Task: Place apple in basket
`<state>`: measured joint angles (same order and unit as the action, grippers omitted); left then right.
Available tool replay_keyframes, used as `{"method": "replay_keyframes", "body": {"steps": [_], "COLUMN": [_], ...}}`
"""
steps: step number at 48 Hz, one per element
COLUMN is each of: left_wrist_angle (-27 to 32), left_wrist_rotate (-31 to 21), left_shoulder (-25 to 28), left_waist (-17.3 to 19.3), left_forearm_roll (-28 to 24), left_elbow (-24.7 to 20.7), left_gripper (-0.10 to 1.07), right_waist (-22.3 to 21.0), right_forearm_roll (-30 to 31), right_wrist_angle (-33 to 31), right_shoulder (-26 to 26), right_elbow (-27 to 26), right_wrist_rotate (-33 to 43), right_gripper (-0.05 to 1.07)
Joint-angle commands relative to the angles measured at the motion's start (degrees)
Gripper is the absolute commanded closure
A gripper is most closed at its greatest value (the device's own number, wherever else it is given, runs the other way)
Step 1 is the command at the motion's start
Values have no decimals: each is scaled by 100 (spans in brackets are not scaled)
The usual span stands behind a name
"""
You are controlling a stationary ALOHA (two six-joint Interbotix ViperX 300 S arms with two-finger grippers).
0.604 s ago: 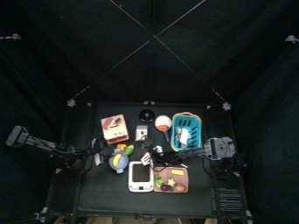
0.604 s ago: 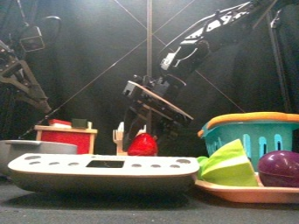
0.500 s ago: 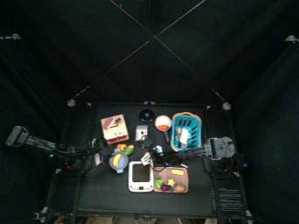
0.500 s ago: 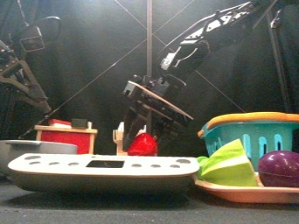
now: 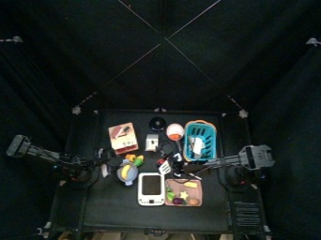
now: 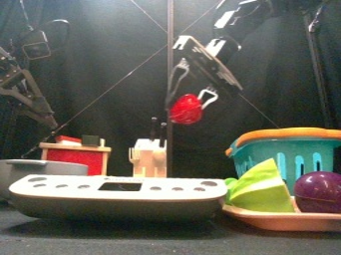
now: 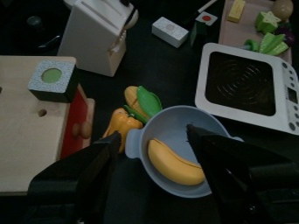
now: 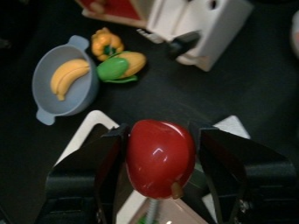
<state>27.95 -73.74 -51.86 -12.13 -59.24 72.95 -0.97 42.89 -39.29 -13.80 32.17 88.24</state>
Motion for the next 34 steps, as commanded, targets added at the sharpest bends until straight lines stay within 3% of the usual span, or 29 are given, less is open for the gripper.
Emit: {"method": "replay_keyframes", "body": {"steps": [1, 8, 12, 15, 21, 34], "left_wrist_angle": [-18, -18, -9, -9, -9, -9], "left_wrist_rotate": [0, 0, 0, 0, 0, 9], "left_shoulder": [18, 18, 18, 18, 18, 18], "left_waist": [0, 0, 0, 9, 0, 9], "left_forearm_roll": [-18, -9, -9, -18, -18, -18], "left_elbow": [-62, -62, -62, -62, -44, -44], "left_gripper": [2, 2, 2, 2, 2, 2], "right_waist": [-352, -1740, -2268, -2303, -2320, -2303], "right_forearm_roll": [44, -79, -545, -563, -571, -650], "right_wrist_angle": [-35, -62, -18, 0, 35, 826], "right_shoulder": [-791, -2276, -2540, -2470, -2355, -2109], "right_elbow": [290, 1644, 2197, 2417, 2487, 2461], "right_wrist_rotate": [35, 62, 35, 53, 62, 53], "right_gripper": [25, 25, 25, 22, -2, -2]}}
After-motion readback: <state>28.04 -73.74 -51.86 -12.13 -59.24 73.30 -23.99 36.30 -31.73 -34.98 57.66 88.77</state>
